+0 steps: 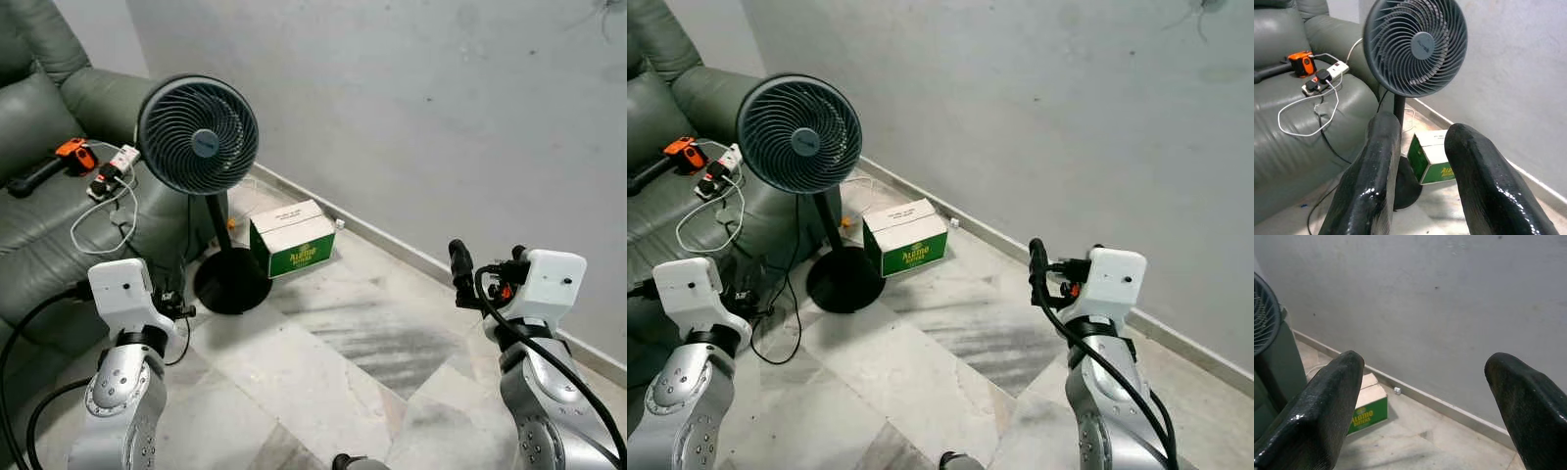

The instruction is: Hang keys on a hook

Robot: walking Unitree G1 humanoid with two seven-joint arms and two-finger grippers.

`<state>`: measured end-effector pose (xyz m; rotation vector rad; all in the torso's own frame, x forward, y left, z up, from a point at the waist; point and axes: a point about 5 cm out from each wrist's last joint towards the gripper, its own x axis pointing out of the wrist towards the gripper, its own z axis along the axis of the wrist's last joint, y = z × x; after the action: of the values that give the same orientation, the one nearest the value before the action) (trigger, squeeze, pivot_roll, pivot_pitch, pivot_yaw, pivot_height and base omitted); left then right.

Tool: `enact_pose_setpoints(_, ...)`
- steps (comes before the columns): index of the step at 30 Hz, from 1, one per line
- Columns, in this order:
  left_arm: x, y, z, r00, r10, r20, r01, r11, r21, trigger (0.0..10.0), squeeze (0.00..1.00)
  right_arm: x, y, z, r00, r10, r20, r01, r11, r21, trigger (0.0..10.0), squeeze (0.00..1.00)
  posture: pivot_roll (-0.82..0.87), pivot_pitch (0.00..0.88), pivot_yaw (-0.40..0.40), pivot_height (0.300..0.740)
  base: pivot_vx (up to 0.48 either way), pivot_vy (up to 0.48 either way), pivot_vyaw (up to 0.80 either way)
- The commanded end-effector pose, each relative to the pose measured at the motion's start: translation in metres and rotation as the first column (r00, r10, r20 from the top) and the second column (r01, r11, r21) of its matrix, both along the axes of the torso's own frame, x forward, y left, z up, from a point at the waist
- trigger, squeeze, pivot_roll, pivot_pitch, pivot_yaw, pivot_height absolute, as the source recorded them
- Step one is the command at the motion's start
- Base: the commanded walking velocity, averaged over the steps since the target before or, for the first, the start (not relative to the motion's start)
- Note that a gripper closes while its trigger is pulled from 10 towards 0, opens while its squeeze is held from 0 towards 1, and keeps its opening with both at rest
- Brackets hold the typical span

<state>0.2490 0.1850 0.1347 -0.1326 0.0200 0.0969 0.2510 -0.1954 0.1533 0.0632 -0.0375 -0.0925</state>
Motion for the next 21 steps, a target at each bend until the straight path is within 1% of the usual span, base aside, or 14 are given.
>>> enact_pose_setpoints(1, -0.0031, 0.0073, -0.0056, 0.999, 0.024, -0.032, -0.024, 1.0, 0.008, 10.0, 0.0, 0.0003, 0.0015, -0.0007, 1.0, 0.005, -0.001, -0.005, 1.0, -0.004, 10.0, 0.0, -0.04, 0.152, 0.014, 0.74, 0.0, 0.341, 0.0)
enact_pose_setpoints(21, 0.0012, 0.0098, -0.0057, 0.999, 0.034, -0.034, -0.034, 0.999, 0.002, 10.0, 0.0, 0.0028, 0.002, -0.0009, 1.0, -0.002, 0.003, 0.002, 1.0, -0.001, 10.0, 0.0, -0.04, 0.139, 0.019, 0.74, 0.0, 0.387, 0.0)
